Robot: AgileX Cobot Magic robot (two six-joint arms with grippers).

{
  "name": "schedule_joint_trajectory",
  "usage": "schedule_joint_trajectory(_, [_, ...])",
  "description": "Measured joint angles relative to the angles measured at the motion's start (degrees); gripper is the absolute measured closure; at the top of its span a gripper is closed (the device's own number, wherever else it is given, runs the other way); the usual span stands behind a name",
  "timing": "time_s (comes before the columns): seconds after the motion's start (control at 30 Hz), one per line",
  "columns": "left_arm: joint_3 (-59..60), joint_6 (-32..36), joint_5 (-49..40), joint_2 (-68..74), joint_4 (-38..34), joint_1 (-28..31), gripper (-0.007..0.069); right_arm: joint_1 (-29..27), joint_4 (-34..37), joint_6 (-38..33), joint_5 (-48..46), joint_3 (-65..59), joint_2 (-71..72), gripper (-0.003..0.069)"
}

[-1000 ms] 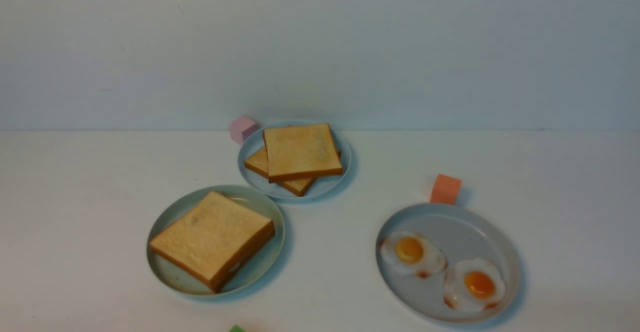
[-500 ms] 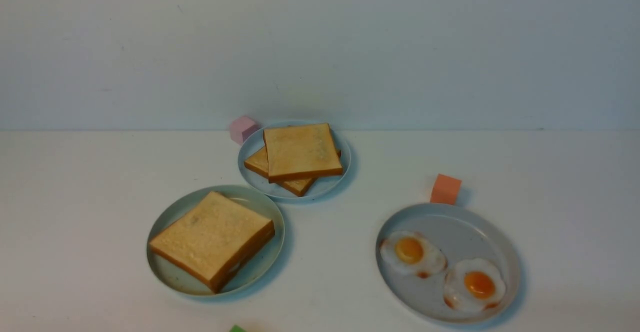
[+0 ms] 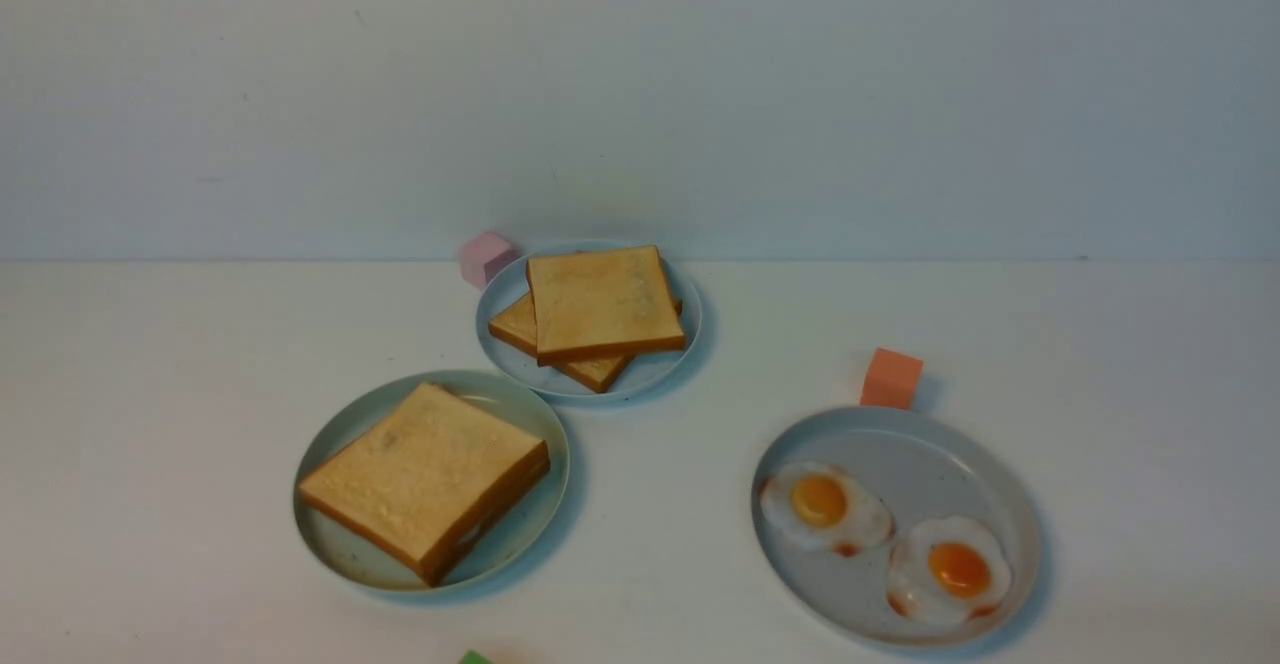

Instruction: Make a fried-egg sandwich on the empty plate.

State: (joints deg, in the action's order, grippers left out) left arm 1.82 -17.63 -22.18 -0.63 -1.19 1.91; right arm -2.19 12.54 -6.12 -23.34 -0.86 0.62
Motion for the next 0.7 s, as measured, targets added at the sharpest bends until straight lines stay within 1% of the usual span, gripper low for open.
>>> schedule_joint_trajectory(0.7, [0.00, 0.00, 0.00, 0.00, 0.00, 0.00, 0.0621, 0.00, 0.00, 0.00, 0.00, 0.00, 0.00, 0.0577])
